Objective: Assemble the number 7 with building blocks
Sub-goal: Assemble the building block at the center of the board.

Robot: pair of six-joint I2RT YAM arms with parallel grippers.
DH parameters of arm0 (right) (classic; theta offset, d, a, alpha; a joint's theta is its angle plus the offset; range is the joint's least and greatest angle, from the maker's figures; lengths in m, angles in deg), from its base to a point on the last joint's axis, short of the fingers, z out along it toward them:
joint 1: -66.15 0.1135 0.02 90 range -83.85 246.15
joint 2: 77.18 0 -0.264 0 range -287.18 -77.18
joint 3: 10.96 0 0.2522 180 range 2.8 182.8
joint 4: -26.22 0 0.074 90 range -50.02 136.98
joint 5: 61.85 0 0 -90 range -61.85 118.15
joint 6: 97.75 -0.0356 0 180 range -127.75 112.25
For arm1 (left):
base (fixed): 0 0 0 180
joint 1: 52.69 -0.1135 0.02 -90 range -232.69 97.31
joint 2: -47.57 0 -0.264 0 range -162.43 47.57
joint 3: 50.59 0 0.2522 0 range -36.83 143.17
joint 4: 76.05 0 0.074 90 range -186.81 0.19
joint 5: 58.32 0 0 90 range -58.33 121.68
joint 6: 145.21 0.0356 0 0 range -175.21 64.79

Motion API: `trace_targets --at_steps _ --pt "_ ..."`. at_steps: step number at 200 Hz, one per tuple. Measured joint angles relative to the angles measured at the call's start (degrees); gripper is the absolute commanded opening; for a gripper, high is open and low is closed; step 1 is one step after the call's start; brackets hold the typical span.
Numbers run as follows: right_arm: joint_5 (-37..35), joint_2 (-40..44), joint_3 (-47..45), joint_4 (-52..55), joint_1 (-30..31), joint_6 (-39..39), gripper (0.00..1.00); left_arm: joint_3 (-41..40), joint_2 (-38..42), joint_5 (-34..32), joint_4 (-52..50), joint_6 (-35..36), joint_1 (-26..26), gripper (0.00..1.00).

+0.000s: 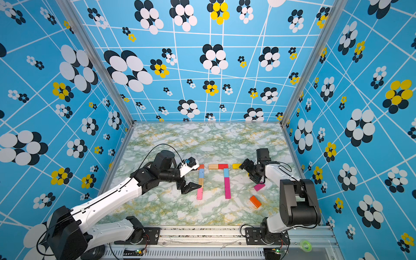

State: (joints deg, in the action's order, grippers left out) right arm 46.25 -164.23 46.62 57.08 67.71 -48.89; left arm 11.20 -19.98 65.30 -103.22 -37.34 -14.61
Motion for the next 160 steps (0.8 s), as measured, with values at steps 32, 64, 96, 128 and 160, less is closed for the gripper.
trace_targets --at_steps 32,64,96,128,160 --pt "0.4 -0.1 0.1 -0.1 -0.2 0.1 0.94 0.0 0.0 -0.1 -0.3 0.2 0.0 0.99" --pt "0.4 0.2 0.1 0.4 -0.3 0.2 0.94 0.0 0.0 -0.2 -0.4 0.2 0.1 0.99" --pt "-1.1 4.8 -0.4 5.7 -0.3 0.7 0.94 0.0 0.0 -0.4 -0.4 0.2 0.1 0.99" --pt "-3.1 7.5 4.6 11.5 -0.3 3.1 0.94 0.0 0.0 -0.4 -0.3 0.2 0.1 0.99" --pt "-1.4 -2.4 16.7 13.4 -0.3 6.4 0.93 0.0 0.0 -0.6 -0.3 0.3 0.1 0.99"
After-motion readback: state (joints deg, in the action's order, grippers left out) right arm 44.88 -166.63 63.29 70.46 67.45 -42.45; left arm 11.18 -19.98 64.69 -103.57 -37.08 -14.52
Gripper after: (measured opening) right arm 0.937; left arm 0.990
